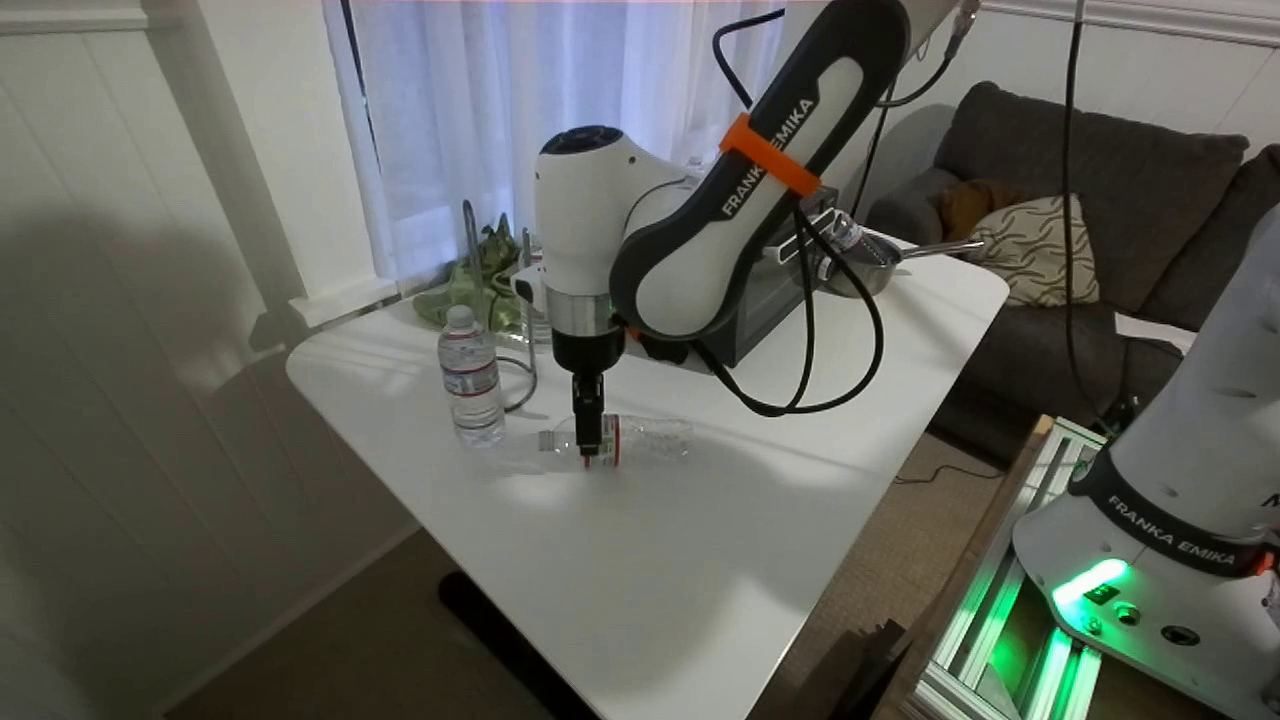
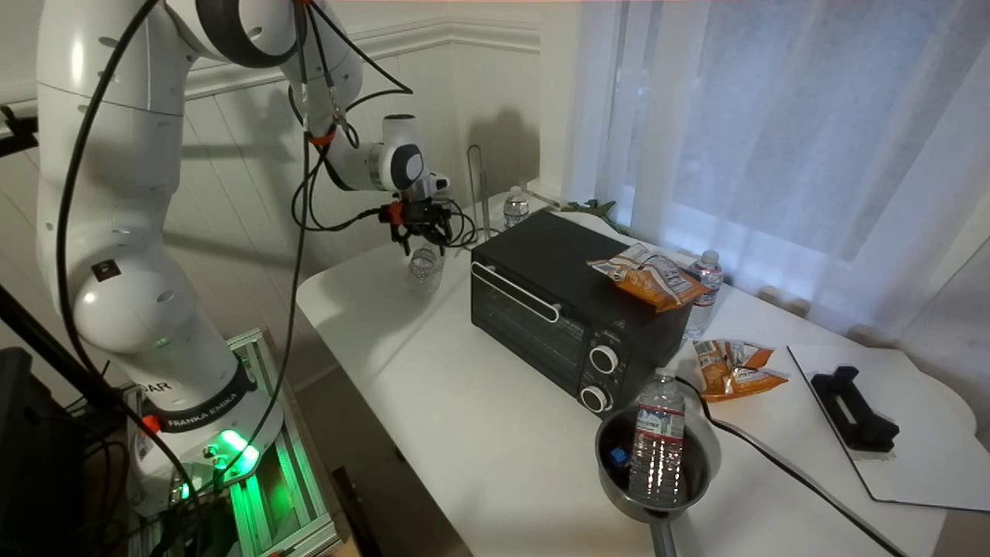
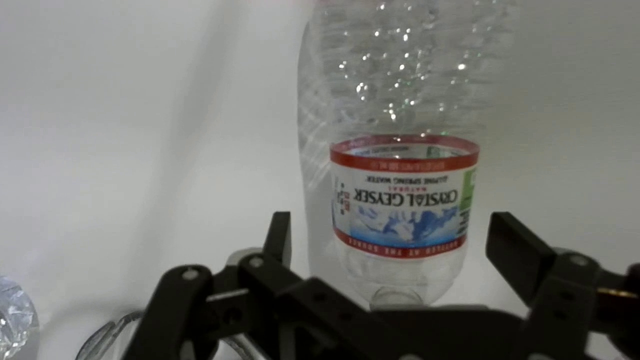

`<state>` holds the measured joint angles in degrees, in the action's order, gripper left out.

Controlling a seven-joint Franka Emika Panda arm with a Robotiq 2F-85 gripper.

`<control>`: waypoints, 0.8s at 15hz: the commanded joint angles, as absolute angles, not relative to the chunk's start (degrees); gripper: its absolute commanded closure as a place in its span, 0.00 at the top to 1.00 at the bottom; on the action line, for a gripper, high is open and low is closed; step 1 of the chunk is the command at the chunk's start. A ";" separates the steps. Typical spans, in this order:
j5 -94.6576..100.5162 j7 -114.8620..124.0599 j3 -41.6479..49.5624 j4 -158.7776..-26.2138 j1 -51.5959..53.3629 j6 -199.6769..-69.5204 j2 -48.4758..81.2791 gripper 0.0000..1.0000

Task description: Squeeze the water bottle on the counter

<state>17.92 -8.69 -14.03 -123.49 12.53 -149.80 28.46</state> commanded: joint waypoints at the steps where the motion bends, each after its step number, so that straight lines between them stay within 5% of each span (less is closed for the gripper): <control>1: 18.13 -9.79 -12.33 -121.57 14.37 -152.29 30.88 1.00; 3: 17.65 -10.48 -12.35 -120.97 14.36 -152.31 31.65 0.97; 5: 17.47 -10.80 -12.29 -120.27 14.42 -151.56 32.32 0.73; 12: 17.07 -10.60 -12.56 -119.60 14.84 -150.07 32.28 0.27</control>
<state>17.93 -10.16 -13.27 -120.41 13.29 -151.41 32.18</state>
